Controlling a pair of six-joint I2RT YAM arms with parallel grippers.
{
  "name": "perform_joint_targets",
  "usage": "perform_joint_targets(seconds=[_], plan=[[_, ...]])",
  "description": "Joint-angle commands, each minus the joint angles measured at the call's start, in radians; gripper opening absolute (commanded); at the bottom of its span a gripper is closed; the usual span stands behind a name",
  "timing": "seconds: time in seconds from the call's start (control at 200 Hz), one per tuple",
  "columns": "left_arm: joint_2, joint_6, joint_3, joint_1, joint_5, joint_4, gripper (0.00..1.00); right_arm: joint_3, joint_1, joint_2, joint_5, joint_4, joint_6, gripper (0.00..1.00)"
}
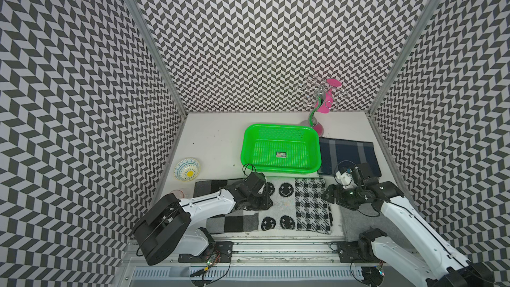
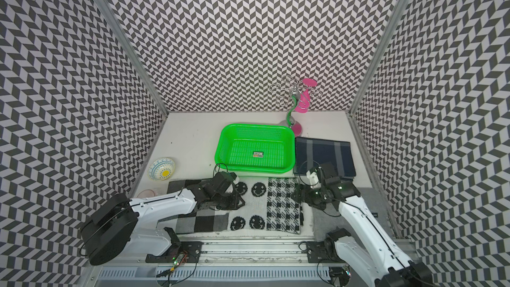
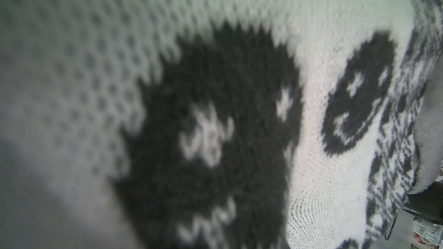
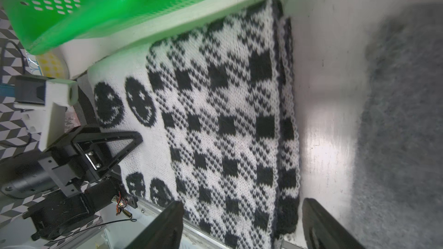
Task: Put the folded scarf in the basket
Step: Pick up the scarf at the center of the board.
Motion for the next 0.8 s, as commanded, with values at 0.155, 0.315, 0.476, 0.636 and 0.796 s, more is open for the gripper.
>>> perform_joint_targets(seconds=[0.155,0.315,0.476,0.636,0.796], plan=[[-0.008,0.039,0.011,0.005,0.002,-0.024,0.44,-0.045,0.022,0.132,-0.027,0.111,-0.006,0.81],[0.002,0.029,0.018,-0.003,0.01,-0.033,0.56,-0.043,0.022,0.175,-0.04,0.18,-0.008,0.81],[0.017,-0.006,0.009,-0.043,0.014,0.013,0.6,-0.083,0.026,0.205,-0.029,0.231,0.001,0.8],[0.015,-0.022,0.024,-0.057,-0.001,0.012,0.62,-0.057,0.028,0.205,0.115,0.228,0.052,0.8],[0.017,-0.013,0.02,-0.051,-0.021,-0.001,0.62,-0.037,0.041,0.196,0.222,0.253,0.093,0.91]])
